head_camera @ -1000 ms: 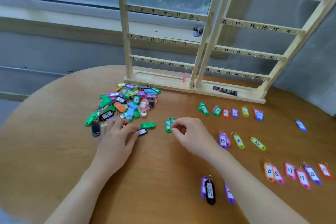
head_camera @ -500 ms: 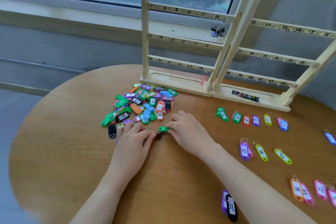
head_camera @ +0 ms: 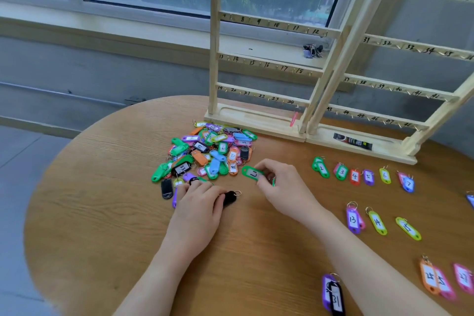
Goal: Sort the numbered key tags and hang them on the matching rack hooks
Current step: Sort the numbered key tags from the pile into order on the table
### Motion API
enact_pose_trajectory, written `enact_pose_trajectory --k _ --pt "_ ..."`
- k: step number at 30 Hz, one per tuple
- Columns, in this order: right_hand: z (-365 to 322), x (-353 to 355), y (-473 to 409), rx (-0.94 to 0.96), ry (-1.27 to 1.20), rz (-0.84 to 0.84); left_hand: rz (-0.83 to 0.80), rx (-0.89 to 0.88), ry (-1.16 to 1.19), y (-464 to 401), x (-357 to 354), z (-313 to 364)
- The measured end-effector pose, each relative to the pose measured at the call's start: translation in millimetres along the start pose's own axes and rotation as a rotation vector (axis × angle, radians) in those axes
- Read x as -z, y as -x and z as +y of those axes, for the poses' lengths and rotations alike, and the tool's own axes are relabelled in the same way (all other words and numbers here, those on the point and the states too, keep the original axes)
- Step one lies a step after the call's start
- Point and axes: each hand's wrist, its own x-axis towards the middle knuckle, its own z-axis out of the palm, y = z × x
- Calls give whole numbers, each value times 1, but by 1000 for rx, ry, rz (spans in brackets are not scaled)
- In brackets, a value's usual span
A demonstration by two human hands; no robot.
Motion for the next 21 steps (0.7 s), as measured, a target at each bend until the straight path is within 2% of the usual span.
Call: enact_pose_trajectory --k 3,7,21 --pt "-4 6 7 -41 -120 -2 -56 -11 -10 2 2 1" --pt "-2 13 18 -85 -251 -24 -54 -45 11 3 5 2" --pt "21 37 72 -37 -179 86 -134 -87 -6 5 10 5"
